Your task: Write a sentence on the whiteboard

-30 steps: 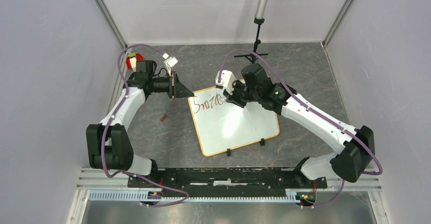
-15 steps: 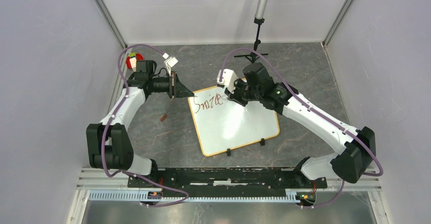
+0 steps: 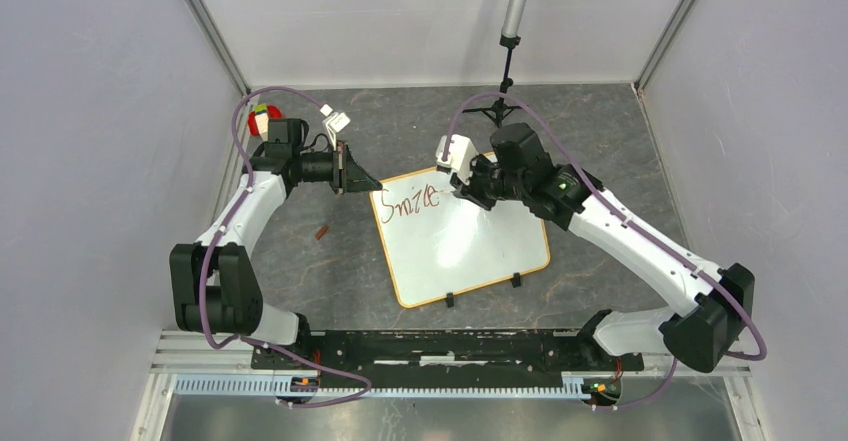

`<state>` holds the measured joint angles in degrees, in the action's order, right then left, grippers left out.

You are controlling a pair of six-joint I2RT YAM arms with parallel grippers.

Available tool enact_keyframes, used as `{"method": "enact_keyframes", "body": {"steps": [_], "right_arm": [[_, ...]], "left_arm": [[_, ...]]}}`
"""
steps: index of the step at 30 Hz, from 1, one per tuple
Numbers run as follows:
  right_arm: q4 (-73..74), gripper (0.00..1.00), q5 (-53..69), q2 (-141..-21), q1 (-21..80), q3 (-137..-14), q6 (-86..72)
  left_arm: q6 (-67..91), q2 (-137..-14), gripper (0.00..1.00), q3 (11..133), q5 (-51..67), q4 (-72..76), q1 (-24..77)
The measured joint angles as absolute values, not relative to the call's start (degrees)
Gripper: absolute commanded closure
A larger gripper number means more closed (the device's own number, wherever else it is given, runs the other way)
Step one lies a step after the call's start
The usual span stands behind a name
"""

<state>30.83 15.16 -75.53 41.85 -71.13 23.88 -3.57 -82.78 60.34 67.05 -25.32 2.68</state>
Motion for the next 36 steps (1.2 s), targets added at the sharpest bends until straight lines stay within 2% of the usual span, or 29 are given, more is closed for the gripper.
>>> {"method": "enact_keyframes", "body": {"steps": [11,36], "right_arm": [[30.9,1.00,14.1,-73.6,41.8,-67.0,23.9],[28.8,1.00,11.5,-74.9,41.9,-66.2,23.9]], "left_arm": [[-3.6,-82.8,0.98,60.3,67.2,-25.3,2.7],[-3.6,-82.8,0.98,60.4,66.4,-25.2,2.7]]}}
